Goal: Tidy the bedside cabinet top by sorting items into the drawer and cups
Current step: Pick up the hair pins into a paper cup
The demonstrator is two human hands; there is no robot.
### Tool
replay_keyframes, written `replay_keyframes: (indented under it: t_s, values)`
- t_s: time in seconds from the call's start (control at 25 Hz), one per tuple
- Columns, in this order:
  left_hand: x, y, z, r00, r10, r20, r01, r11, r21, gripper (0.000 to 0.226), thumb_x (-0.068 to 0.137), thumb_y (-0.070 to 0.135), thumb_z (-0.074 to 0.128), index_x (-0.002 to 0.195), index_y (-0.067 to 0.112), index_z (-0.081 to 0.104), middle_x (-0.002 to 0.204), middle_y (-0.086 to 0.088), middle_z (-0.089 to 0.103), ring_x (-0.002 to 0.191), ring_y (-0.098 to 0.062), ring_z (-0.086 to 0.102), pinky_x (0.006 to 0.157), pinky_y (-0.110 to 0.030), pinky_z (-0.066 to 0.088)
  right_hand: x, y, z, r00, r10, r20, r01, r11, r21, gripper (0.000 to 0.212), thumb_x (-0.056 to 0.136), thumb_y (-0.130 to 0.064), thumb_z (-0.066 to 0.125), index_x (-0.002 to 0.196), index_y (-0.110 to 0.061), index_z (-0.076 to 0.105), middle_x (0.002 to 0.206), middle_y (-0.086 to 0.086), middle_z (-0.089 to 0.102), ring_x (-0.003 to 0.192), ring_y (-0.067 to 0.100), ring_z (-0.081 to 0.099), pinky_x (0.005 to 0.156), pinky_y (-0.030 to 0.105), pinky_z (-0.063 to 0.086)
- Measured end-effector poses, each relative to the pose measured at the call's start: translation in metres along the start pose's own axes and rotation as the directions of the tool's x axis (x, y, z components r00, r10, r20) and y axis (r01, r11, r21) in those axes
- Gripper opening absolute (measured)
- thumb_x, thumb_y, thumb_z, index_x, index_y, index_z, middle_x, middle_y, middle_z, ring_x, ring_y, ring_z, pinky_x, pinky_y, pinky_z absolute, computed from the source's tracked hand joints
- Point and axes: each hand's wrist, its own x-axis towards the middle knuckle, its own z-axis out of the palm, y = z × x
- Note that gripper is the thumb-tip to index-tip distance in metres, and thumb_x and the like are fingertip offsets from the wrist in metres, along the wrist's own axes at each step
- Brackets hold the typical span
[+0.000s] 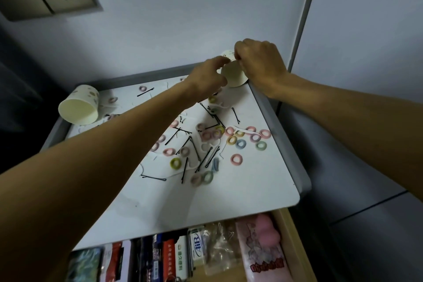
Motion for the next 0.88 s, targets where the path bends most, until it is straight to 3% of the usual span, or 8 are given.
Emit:
replay_keyframes:
  t_s: [0.12, 0.32, 0.44, 0.56, 0.68, 0.76, 0.88]
  values:
    - [0.002, 0.001, -0.001, 0.999, 0.025, -0.021, -0.024, 0.999, 0.041, 0.057, 0.086, 0.002, 0.054, 0.14, 0.018, 0.05, 0.138, -0.002, 0.054, 0.115, -0.022, 0.058, 0.078, -0.022, 0.049, -0.006, -0.002, -0.001, 0.999, 0.029, -0.031, -0.029, 0.999, 0.025, 0.011, 0.088, 0.004, 0.059, 0.098, -0.002, 0.058, 0.095, 0.017, 0.062, 0.079, 0.034, 0.06, 0.06, 0.035, 0.039]
    - [0.005, 0.005, 0.001, 1.0, 0.022, -0.009, -0.021, 0.998, 0.054, 0.056, 0.085, -0.003, 0.048, 0.136, 0.017, 0.053, 0.134, -0.007, 0.056, 0.096, -0.024, 0.063, 0.049, -0.013, 0.043, -0.028, -0.007, -0.018, 0.996, 0.039, -0.084, -0.031, 0.995, 0.096, 0.021, 0.089, -0.006, 0.065, 0.108, -0.002, 0.057, 0.099, 0.018, 0.063, 0.083, 0.033, 0.06, 0.063, 0.031, 0.034]
    - [0.008, 0.0, 0.0, 1.0, -0.011, 0.007, 0.011, 0.998, 0.054, 0.061, 0.082, -0.007, 0.042, 0.137, 0.016, 0.052, 0.139, -0.006, 0.052, 0.086, -0.019, 0.059, 0.047, -0.013, 0.039, -0.044, -0.005, -0.035, 0.988, 0.075, -0.133, -0.053, 0.985, 0.165, 0.024, 0.089, -0.016, 0.067, 0.108, -0.005, 0.057, 0.099, 0.016, 0.065, 0.082, 0.03, 0.061, 0.063, 0.029, 0.036]
    - [0.003, -0.002, -0.002, 1.0, -0.028, -0.011, 0.028, 0.999, 0.045, 0.064, 0.079, -0.008, 0.042, 0.136, 0.017, 0.053, 0.144, -0.005, 0.048, 0.102, -0.022, 0.057, 0.054, -0.014, 0.04, -0.053, -0.002, -0.052, 0.962, 0.192, -0.193, -0.136, 0.953, 0.27, 0.012, 0.094, -0.017, 0.06, 0.103, -0.009, 0.06, 0.096, 0.008, 0.066, 0.082, 0.023, 0.059, 0.065, 0.028, 0.038]
    - [-0.028, 0.007, -0.008, 0.995, 0.09, -0.046, -0.087, 0.995, 0.057, 0.067, 0.075, -0.01, 0.048, 0.135, 0.02, 0.05, 0.141, -0.004, 0.052, 0.123, -0.021, 0.052, 0.077, -0.024, 0.049, -0.058, -0.011, -0.072, 0.921, 0.359, -0.151, -0.244, 0.835, 0.494, 0.008, 0.092, -0.018, 0.064, 0.098, -0.014, 0.063, 0.09, -0.002, 0.066, 0.08, 0.012, 0.06, 0.068, 0.024, 0.049]
    - [-0.068, 0.012, -0.017, 0.981, 0.192, -0.017, -0.191, 0.981, 0.022, 0.073, 0.076, -0.007, 0.057, 0.14, 0.023, 0.043, 0.138, 0.002, 0.054, 0.121, -0.015, 0.052, 0.09, -0.027, 0.049, -0.061, -0.028, -0.09, 0.903, 0.428, -0.033, -0.304, 0.693, 0.653, 0.008, 0.087, -0.016, 0.07, 0.094, -0.016, 0.065, 0.084, -0.007, 0.065, 0.075, 0.006, 0.06, 0.068, 0.016, 0.051]
    - [-0.132, 0.013, -0.023, 0.982, 0.191, 0.011, -0.189, 0.978, -0.086, 0.091, 0.07, 0.005, 0.079, 0.144, 0.033, 0.033, 0.12, 0.01, 0.059, 0.103, -0.006, 0.059, 0.081, -0.018, 0.053, -0.069, -0.068, -0.108, 0.902, 0.391, 0.182, -0.389, 0.557, 0.734, 0.012, 0.08, -0.01, 0.076, 0.087, -0.016, 0.069, 0.078, -0.004, 0.068, 0.07, 0.002, 0.061, 0.062, 0.009, 0.049]
